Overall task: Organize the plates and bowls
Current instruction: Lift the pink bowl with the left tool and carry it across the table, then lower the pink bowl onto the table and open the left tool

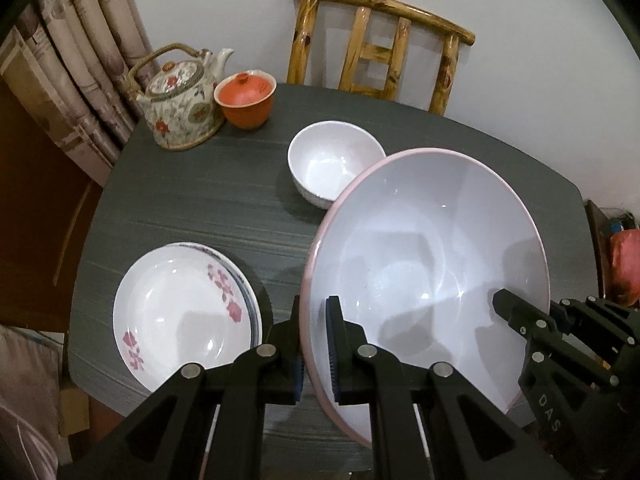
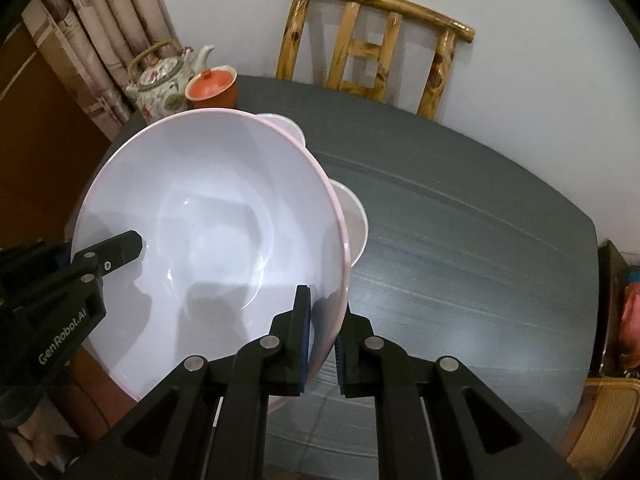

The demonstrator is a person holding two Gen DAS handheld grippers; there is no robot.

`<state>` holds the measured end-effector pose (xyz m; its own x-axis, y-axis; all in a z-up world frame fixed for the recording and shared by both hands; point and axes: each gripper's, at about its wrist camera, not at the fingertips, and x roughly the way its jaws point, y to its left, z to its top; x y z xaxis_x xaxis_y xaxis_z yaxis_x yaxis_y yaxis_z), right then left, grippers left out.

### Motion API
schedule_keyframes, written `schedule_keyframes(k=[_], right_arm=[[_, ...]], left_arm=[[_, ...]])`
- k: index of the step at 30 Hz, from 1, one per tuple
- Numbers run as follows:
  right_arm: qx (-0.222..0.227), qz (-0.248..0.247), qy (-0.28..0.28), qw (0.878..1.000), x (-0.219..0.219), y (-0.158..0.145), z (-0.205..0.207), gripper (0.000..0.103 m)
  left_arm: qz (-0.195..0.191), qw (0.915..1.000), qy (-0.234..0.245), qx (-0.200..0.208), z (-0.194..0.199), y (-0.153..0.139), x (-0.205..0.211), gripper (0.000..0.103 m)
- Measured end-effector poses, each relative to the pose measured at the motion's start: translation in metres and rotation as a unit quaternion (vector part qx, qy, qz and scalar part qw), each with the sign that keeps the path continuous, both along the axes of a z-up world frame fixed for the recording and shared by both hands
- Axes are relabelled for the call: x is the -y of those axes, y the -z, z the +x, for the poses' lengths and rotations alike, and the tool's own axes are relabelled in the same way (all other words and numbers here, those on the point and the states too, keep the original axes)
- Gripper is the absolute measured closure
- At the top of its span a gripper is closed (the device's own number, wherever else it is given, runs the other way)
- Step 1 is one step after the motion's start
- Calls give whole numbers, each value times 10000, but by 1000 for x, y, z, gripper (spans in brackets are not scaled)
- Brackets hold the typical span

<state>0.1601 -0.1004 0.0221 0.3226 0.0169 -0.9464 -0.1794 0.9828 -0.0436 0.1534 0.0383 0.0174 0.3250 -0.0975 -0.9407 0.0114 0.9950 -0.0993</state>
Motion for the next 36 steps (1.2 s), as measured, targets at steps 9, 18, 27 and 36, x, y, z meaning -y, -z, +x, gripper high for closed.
schedule_keyframes(k=[9, 18, 27, 36], right_arm=[[-145, -33, -54, 9999, -5, 16, -7, 92], [-264, 12, 25, 9996, 5, 28, -20, 92], [-519, 64, 153, 9985, 16, 60, -42, 92], [-643, 58, 268, 9976, 24, 83, -60, 92]], left_arm=[[35, 9999, 65, -115, -7, 12, 4, 94], [57, 9994, 196, -296, -18, 33, 16, 94], [39, 9983, 308, -497, -34, 66, 25, 94], [13, 9972, 439, -600, -47, 89, 33, 94]])
